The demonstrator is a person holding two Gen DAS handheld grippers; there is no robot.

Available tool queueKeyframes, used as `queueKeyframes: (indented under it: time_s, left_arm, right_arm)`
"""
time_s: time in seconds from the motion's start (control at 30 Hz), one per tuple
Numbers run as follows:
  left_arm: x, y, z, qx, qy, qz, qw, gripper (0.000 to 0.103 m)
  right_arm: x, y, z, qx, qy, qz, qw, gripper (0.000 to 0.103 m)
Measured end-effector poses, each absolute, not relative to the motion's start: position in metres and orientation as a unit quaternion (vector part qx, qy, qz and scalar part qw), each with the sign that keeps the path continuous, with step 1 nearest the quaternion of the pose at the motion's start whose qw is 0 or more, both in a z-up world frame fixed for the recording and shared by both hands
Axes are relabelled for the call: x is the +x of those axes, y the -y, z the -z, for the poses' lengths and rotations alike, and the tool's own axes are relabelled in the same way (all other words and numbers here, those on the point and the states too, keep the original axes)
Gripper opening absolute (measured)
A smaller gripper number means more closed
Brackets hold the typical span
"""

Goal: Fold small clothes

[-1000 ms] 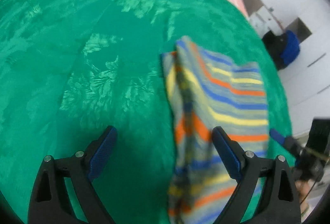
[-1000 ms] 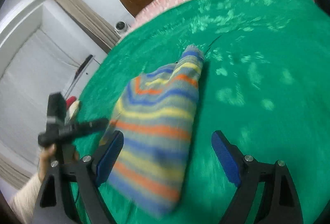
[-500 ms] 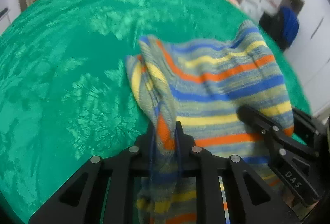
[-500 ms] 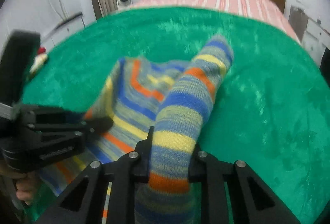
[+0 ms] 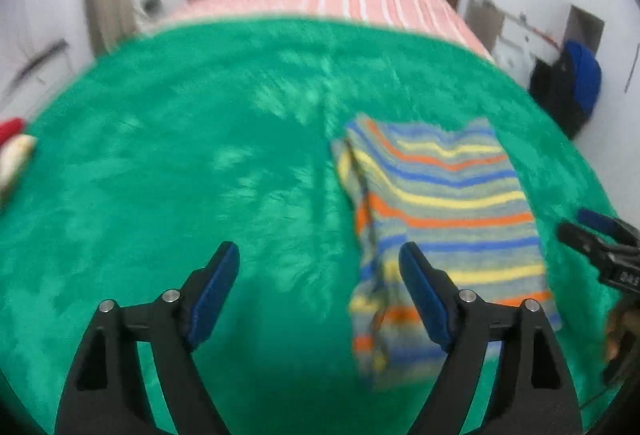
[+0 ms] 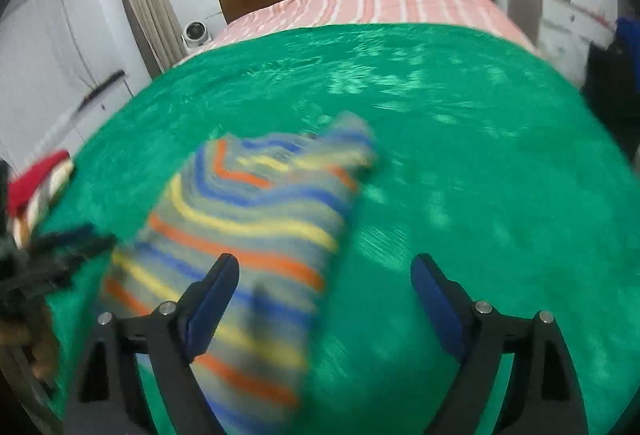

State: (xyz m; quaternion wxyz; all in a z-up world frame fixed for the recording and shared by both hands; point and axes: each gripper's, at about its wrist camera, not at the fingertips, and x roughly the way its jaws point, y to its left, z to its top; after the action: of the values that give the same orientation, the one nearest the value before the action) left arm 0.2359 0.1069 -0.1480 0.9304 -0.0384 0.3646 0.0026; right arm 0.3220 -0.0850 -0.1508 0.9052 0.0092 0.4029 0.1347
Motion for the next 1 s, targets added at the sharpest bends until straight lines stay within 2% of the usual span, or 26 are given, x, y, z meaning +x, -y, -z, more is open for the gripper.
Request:
queueKeyframes:
  time_s: [0.03, 0.07, 0.17, 0.2, 0.27, 0.3, 0.43, 0.5, 0.8, 1.0]
  left_arm:
    - [0.216, -0.107, 0.139, -0.038, -0.333, -0.017, 0.942, 0.100]
    - [0.194, -0.106, 0.128, -0.041, -0.299, -0.032, 0.953, 0.103]
    - [0.157, -0.102, 0.101, -0.043, -0.248, -0.056, 0.966, 0.103]
    - [0.145, -0.100, 0.094, -0.042, -0.252, -0.055, 0.965, 0.103]
    - [0.131, -0.092, 0.083, -0.026, -0.280, -0.041, 0.959, 0.103]
    - [0.123, -0.089, 0.078, -0.027, -0.281, -0.039, 0.959, 0.103]
    - [0.092, -0.077, 0.066, -0.024, -0.272, -0.068, 0.960, 0.103]
    - [0.082, -0.070, 0.065, -0.028, -0.272, -0.057, 0.960, 0.103]
    - [0.056, -0.052, 0.057, -0.014, -0.290, -0.046, 0.956, 0.103]
    - [0.042, -0.047, 0.053, 0.000, -0.317, -0.041, 0.948, 0.103]
  right_arm:
    - [0.307, 0.090, 0.147, -0.009, -0.396, -0.130, 0.909, 0.089]
    - [0.288, 0.093, 0.139, -0.028, -0.382, -0.128, 0.915, 0.089]
    - [0.241, 0.105, 0.106, -0.058, -0.314, -0.116, 0.941, 0.091]
    - [0.223, 0.107, 0.096, -0.057, -0.285, -0.107, 0.951, 0.101]
    - [0.178, 0.118, 0.073, -0.028, -0.212, -0.075, 0.974, 0.103]
    - [0.170, 0.122, 0.069, -0.011, -0.204, -0.071, 0.976, 0.103]
    - [0.154, 0.132, 0.070, 0.073, -0.271, -0.124, 0.952, 0.103]
    - [0.142, 0.137, 0.068, 0.086, -0.265, -0.125, 0.952, 0.103]
    - [0.116, 0.112, 0.047, 0.030, -0.271, -0.103, 0.957, 0.103]
    - [0.107, 0.100, 0.049, 0.032, -0.312, -0.115, 0.943, 0.103]
